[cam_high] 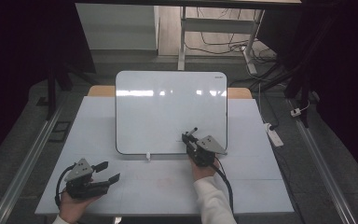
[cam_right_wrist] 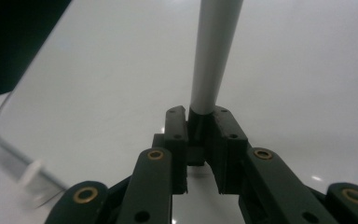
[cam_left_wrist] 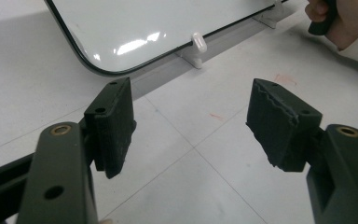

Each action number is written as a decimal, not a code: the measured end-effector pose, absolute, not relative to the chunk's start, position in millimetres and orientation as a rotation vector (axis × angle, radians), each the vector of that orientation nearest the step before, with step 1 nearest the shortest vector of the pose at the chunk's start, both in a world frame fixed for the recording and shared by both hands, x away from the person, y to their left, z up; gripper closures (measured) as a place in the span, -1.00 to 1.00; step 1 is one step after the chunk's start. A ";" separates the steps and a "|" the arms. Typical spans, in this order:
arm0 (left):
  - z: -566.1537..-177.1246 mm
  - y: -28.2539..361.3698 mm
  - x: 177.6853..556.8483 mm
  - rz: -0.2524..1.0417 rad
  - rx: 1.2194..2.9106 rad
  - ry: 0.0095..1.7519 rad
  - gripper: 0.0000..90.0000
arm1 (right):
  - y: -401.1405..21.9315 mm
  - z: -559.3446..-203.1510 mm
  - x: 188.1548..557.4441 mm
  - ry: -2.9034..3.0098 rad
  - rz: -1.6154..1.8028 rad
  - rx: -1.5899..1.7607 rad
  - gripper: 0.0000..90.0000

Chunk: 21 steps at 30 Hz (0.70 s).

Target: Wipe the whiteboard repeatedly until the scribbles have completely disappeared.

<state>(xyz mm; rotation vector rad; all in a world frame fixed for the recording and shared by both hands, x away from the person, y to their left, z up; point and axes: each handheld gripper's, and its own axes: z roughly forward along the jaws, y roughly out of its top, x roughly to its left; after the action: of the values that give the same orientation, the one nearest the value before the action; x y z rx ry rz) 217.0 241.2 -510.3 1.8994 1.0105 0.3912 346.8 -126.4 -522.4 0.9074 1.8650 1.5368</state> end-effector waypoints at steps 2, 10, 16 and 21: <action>-510.6 240.6 217.5 0.390 1.905 1.008 -0.28 | -112.1 -528.3 340.9 1.924 1.526 0.837 0.72; -509.8 241.6 216.3 0.393 1.894 1.010 -0.28 | -139.5 -523.5 338.8 1.847 1.459 0.931 0.72; -510.0 241.0 216.5 0.394 1.897 1.011 -0.28 | -116.9 -530.1 333.9 1.921 1.478 0.853 0.72; -509.9 241.7 216.5 0.395 1.894 1.012 -0.28 | -142.6 -526.1 336.9 1.846 1.479 0.953 0.72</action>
<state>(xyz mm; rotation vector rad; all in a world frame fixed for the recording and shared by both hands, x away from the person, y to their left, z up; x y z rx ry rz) 216.5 241.7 -509.9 1.8938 1.0116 0.3951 336.9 -142.6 -526.1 0.9527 1.8462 1.4791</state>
